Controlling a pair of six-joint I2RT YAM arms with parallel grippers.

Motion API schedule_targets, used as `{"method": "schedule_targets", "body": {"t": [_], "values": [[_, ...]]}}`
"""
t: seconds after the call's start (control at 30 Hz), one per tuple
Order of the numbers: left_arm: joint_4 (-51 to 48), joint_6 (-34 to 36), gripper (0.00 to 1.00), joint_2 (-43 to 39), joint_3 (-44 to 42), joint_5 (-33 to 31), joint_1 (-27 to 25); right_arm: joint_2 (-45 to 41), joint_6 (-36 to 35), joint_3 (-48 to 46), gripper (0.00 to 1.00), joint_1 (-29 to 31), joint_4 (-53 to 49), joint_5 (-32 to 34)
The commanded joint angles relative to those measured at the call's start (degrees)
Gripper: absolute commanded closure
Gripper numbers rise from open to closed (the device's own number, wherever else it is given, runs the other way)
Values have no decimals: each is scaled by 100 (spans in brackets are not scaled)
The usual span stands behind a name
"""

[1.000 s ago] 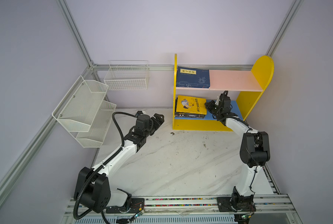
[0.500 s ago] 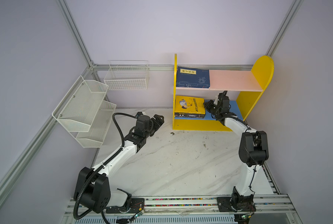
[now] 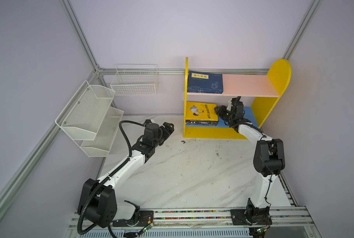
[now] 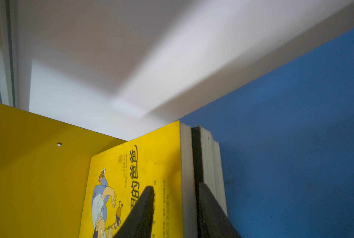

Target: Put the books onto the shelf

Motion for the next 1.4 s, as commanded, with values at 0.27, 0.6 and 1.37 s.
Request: {"method": "schedule_targets", "body": {"t": [0.27,0.6,1.37], "values": [[-582,1475,0,-646,26,-64,779,-1700,-176,-940,30,-175,-142,263],[-600,4899,0,-989,-546,-2160,960,-4139,-767,-3731,9,-190,-1239,2327],[6054,6048,0,1000,-3981,-2393,2000,-5293,-1197,-5506,3,-199,-132,4563]]}}
